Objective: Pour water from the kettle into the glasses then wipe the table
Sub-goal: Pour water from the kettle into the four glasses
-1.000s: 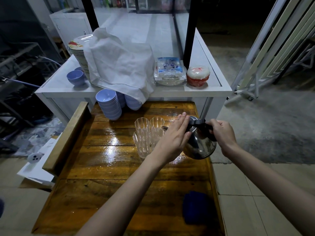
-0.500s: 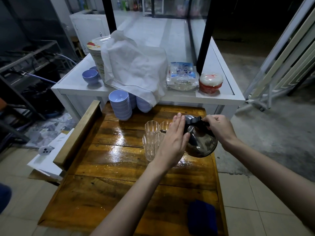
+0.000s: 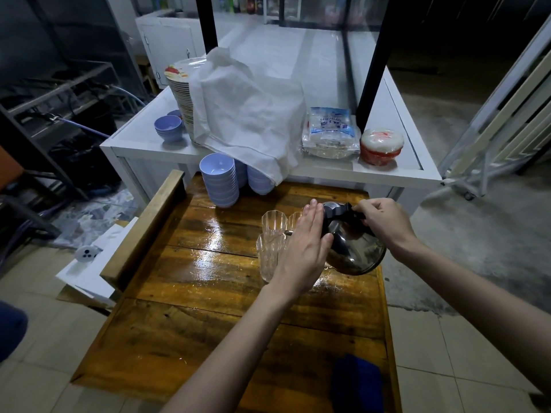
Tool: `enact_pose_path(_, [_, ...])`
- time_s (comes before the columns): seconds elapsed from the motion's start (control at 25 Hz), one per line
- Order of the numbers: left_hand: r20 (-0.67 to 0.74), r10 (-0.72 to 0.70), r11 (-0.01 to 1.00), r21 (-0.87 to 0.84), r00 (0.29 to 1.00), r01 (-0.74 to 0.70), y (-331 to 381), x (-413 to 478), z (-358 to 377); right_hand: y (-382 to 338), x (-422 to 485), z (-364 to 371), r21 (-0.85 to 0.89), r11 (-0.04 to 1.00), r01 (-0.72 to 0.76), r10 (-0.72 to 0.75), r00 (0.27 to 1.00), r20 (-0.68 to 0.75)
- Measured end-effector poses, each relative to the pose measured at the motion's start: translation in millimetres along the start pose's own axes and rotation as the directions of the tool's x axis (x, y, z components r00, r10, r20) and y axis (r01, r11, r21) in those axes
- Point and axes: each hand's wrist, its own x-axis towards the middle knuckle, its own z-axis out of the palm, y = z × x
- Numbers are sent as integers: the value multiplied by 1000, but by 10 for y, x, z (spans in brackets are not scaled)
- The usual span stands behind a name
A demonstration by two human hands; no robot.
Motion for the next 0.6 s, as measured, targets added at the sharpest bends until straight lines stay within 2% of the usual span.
enact_pose_path(0.6, [-23,-13,1000,-23,1000,12,-81,-5,37,-132,34,9,-59,998,21,-19,999,38])
